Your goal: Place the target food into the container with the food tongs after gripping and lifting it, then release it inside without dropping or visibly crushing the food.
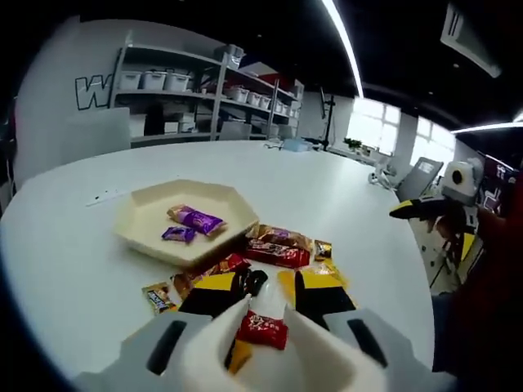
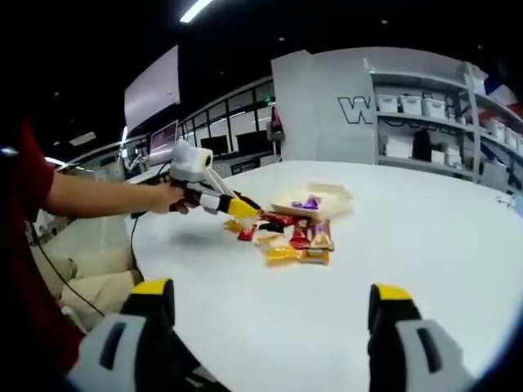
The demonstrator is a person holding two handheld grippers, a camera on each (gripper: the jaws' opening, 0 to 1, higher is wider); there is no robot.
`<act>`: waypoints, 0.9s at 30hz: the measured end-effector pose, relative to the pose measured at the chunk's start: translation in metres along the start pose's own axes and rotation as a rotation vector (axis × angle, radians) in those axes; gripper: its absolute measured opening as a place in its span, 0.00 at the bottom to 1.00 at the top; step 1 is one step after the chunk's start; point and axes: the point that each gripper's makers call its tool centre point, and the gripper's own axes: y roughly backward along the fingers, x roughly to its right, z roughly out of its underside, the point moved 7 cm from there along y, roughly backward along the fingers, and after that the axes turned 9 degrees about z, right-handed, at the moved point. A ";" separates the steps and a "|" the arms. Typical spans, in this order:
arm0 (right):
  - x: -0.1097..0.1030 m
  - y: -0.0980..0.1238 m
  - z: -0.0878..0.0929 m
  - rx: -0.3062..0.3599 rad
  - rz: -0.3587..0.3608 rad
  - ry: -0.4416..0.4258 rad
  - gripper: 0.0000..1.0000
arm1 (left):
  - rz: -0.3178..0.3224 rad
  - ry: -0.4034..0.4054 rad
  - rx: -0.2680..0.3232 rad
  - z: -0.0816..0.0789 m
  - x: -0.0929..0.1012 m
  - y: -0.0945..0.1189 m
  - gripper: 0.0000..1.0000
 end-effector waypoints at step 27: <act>0.002 -0.001 0.005 -0.011 0.016 0.018 0.98 | 0.033 -0.038 0.043 0.014 -0.009 -0.001 0.19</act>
